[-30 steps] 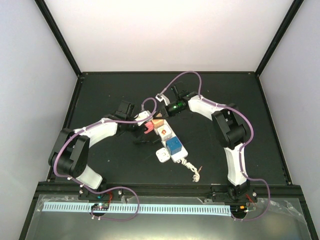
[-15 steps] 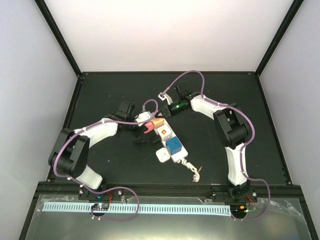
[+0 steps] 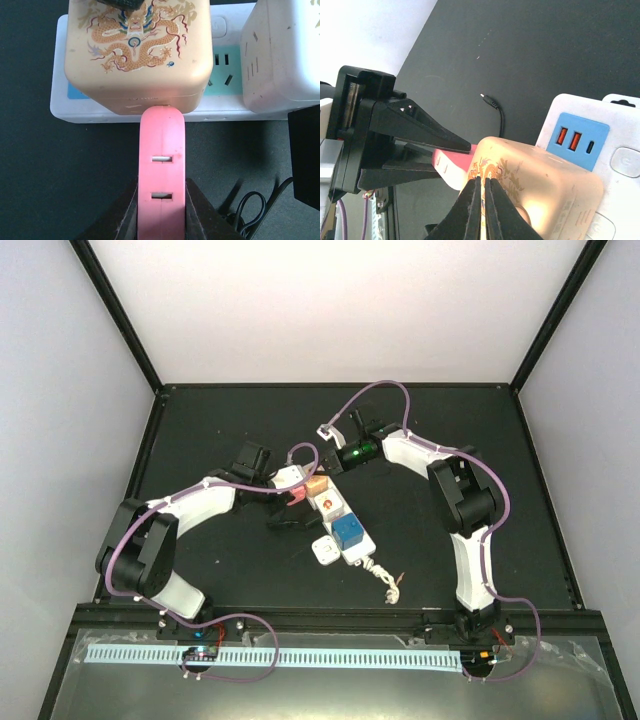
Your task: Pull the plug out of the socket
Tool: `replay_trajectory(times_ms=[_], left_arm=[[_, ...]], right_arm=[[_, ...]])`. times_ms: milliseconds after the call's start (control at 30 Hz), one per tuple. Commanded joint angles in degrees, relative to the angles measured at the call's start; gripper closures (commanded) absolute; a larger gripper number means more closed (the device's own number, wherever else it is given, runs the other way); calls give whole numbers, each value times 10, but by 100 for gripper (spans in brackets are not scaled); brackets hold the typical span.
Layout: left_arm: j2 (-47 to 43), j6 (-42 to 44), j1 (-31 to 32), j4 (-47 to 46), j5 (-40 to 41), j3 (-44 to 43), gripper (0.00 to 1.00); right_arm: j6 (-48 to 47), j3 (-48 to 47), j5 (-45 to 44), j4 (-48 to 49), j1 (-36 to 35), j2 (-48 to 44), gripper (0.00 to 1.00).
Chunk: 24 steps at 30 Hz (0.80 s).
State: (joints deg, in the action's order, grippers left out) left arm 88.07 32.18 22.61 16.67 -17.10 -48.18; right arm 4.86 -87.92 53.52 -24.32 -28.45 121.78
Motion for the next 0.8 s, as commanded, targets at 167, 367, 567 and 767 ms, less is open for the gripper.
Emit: replay_trajectory(times_ms=[167,367,567,767], left_arm=[[-39,32,-4,33,46,32,91],[-44,33,-5,35,55,40,92],[-72,23,-5,56,41,37,92],[-136,15,-11,104,2,20,92]], right_arm=[[-11,35,-117,-47,9,39,92],[-12,36,-120,-47,9,44,92],[-23,34,-98,-51,9,25,88],[-41,-5,-56,-80,8,-4,69]])
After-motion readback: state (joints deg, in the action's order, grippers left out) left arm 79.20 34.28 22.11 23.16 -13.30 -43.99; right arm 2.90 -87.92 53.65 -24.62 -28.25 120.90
